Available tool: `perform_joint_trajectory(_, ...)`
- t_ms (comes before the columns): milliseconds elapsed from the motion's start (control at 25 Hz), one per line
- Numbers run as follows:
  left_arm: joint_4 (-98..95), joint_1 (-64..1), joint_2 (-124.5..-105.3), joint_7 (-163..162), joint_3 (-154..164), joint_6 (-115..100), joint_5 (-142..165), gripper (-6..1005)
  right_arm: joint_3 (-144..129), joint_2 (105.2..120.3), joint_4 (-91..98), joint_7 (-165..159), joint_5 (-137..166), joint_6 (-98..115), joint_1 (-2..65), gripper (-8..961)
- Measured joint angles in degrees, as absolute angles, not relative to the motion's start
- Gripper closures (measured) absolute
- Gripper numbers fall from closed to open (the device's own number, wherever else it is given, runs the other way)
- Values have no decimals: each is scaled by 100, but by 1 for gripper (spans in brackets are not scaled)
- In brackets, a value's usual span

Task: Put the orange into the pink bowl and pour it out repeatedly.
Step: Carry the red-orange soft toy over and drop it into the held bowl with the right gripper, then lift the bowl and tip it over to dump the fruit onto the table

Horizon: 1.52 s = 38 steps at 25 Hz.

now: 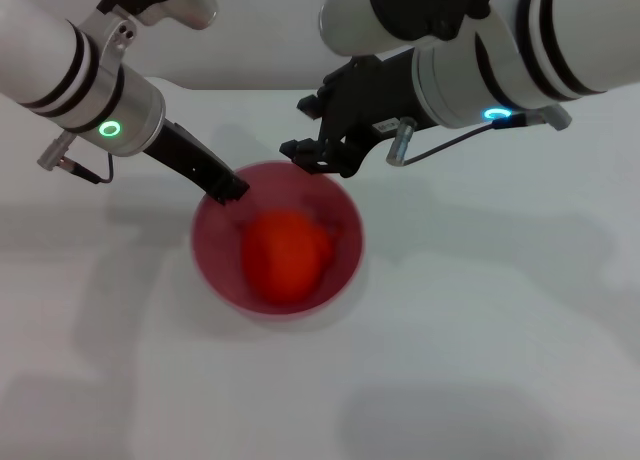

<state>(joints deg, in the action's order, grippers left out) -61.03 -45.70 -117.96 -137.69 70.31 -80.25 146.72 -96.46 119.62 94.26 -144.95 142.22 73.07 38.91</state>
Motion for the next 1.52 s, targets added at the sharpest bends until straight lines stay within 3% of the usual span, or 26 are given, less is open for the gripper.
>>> perform_joint_trajectory(240,-6114,-4546,-11793,-13762,7030,-7969,14677,958,-9560,11961,9491,-14453,14236,6976,3718,514)
perform_joint_trajectory(520,-6135,-4480,-11771,-13756,7030,-7568,14719,958,-9064,11983,9507,-12952,12647,4958,2526,374)
perform_joint_trajectory(800,-6166,-4303,-11773,-13740,7049,-7109,14723,958,-8621,11918,8060,-7813,6829,4640,1605,381)
perform_joint_trajectory(1040,-6267,-4181,-11791,-13669,7195,-6781,14698,958,-8615,11909,5885,-3543,2496,7151,1423,387)
perform_joint_trajectory(1400,-6794,-3738,-11809,-13718,8130,-5613,14677,958,-8660,11940,3916,-1621,-607,9465,1220,396)
perform_joint_trajectory(1520,-7633,-2902,-11808,-13683,9308,-3938,14697,958,-8629,11928,3670,-1665,-941,9642,1197,399)
